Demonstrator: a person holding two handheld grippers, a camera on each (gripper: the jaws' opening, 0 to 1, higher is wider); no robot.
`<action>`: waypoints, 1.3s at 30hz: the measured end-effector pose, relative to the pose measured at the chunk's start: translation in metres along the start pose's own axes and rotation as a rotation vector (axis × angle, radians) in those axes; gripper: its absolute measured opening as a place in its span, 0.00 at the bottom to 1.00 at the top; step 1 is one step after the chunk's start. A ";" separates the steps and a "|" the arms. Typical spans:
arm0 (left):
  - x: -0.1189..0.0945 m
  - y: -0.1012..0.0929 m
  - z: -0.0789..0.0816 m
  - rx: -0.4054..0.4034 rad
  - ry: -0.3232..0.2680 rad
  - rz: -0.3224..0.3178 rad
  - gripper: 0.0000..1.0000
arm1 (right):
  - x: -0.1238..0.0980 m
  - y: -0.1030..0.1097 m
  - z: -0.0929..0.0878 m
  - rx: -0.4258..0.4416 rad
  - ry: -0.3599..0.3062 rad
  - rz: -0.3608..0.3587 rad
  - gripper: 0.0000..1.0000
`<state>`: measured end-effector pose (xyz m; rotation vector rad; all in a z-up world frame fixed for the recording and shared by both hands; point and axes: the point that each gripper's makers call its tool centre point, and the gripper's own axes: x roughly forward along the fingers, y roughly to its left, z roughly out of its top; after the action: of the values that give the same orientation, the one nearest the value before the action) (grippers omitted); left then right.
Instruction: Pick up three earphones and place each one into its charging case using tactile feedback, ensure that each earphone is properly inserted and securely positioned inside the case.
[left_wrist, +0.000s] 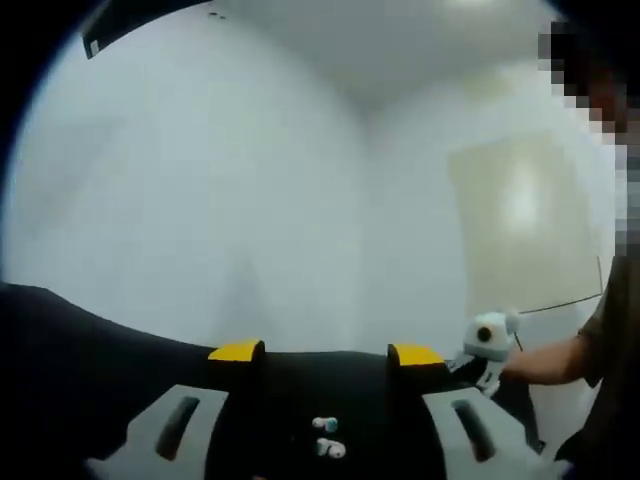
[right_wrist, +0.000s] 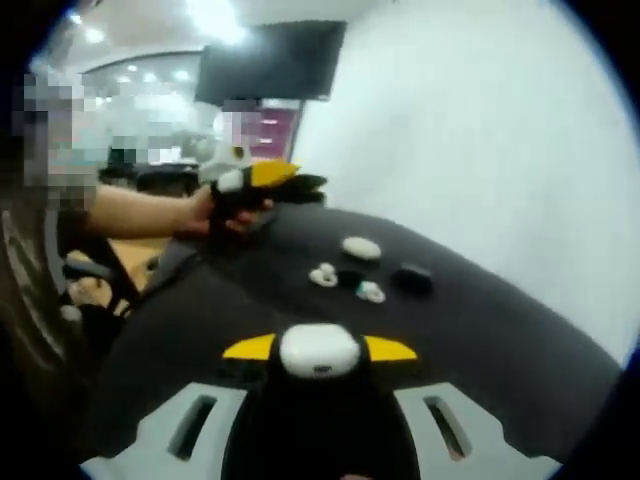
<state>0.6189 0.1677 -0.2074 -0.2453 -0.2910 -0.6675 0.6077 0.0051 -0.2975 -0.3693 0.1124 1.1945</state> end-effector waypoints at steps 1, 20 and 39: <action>0.000 0.000 0.000 0.000 0.001 -0.001 0.46 | -0.002 -0.008 -0.003 0.013 0.006 -0.033 0.33; 0.002 -0.007 -0.008 0.026 0.041 -0.024 0.45 | -0.043 -0.108 -0.051 0.272 0.097 -0.411 0.33; 0.006 -0.020 -0.028 0.082 0.146 -0.019 0.43 | -0.042 -0.113 -0.057 0.328 0.043 -0.401 0.48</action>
<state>0.6159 0.1400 -0.2292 -0.1152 -0.1804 -0.6873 0.7024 -0.0874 -0.3145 -0.1191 0.2552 0.7547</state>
